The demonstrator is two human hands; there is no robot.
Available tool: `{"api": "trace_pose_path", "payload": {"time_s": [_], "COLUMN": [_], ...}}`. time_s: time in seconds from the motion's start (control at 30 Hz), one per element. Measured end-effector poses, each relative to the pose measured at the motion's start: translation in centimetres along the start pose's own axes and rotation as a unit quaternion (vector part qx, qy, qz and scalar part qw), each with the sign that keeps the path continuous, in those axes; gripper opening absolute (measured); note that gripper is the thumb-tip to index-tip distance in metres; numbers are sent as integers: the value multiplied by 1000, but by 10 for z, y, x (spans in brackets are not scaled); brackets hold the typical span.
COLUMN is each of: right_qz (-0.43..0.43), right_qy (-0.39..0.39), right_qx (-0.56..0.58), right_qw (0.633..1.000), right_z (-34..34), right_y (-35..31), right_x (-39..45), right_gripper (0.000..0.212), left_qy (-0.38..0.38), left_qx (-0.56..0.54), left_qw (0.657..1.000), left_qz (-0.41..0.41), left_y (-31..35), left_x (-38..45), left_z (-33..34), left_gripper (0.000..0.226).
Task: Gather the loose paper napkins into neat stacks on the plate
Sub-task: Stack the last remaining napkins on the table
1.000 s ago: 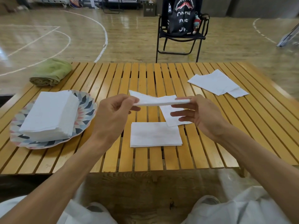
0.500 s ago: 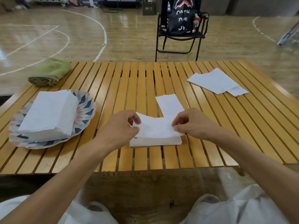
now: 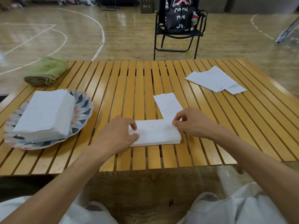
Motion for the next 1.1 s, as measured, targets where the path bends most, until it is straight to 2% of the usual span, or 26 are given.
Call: {"api": "trace_pose_path", "payload": {"time_s": [0.07, 0.13, 0.23, 0.3, 0.37, 0.53, 0.67, 0.77, 0.93, 1.0, 1.1], "right_qz": [-3, -15, -14, -5, 8, 31, 2, -25, 10, 25, -5], "right_qy": [55, 63, 1, -40, -47, -11, 63, 81, 92, 99, 145], "right_qx": [-26, -57, -68, -56, -60, -106, -106, -110, -95, -58, 60], "right_qw": [998, 996, 998, 998, 997, 994, 992, 990, 991, 993, 988], "right_z": [-11, -14, -8, -2, 0, -5, -10, -6, -5, -8, -21], "right_y": [3, 6, 10, 10, 12, 18, 17, 12, 21, 25, 15], "right_x": [1, 1, 1, 1, 2, 4, 5, 7, 14, 16, 12], "right_gripper": [12, 12, 14, 17, 21, 37, 24, 17, 34, 30, 21], "left_qy": [38, 53, 19, -3, -2, 0, -2, -1, -8, -7, -3], "left_qx": [31, 16, 17, 45, 65, 70, 64, 62, 50, 48, 33], "left_qw": [999, 997, 992, 988, 987, 989, 990, 989, 990, 990, 990], "left_qz": [3, 52, 127, 145, 144, 130, 128, 131, 135, 136, 135], "left_y": [3, 14, 30, 35, 34, 28, 27, 27, 25, 25, 26], "left_x": [-2, -4, -8, -9, -9, -9, -9, -9, -10, -10, -10], "left_z": [-2, -1, 8, 14, 15, 9, 10, 10, 12, 12, 10], "left_gripper": [21, 22, 29, 35, 37, 33, 33, 33, 35, 36, 34]}}
Point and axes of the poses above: each hand's wrist, its own x-axis towards the middle knuckle, its own z-axis out of the palm, y = z × x, the point moved 5 cm from there along x, towards the middle knuckle, and after that the axes turned 9 degrees about x, right-handed, at the moved point
